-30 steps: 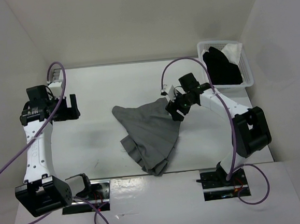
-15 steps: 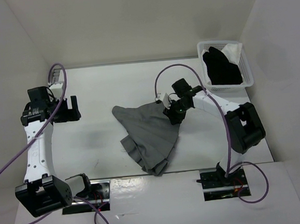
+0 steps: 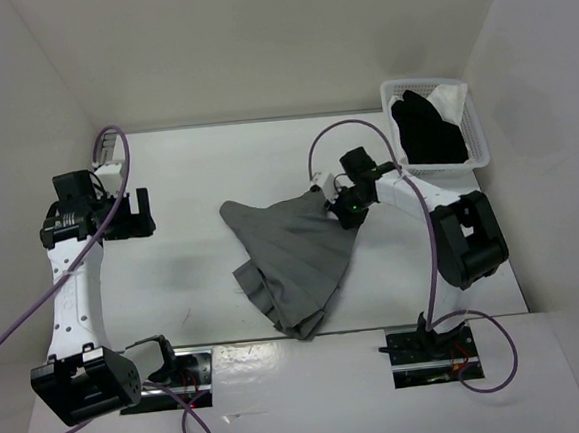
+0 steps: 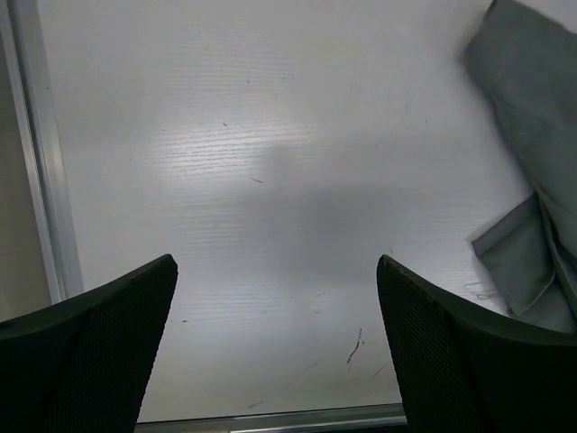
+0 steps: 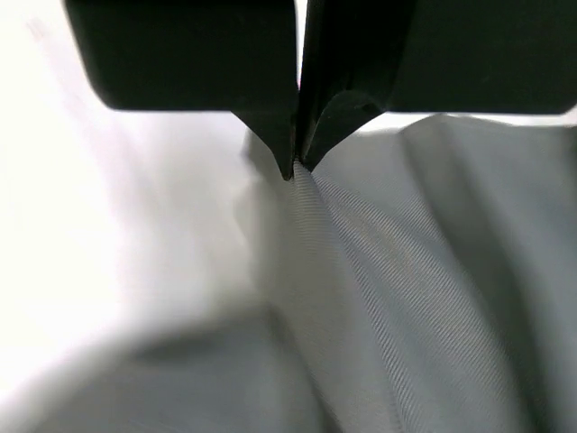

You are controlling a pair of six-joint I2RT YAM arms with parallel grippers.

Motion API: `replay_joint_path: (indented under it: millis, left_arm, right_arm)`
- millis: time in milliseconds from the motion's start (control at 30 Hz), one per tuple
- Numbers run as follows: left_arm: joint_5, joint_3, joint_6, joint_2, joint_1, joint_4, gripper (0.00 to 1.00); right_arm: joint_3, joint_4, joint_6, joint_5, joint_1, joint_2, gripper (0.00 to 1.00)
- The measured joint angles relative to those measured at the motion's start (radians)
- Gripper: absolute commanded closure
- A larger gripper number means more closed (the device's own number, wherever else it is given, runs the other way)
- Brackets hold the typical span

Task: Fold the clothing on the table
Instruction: Flatten the skirt out

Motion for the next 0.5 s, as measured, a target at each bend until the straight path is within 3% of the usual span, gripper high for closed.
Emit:
replay_joint_path:
  millis: [200,500]
  left_arm:
    - [-0.002,0.0,0.014,0.0,0.0,-0.001,0.03]
    - [0.001,0.0,0.015,0.001,0.0,0.0,0.03]
  right_arm:
    - [0.055,0.024,-0.022,0.091,-0.191,0.0,1.0]
    - [0.072,0.053,-0.074,0.209,-0.303,0.0,1.0]
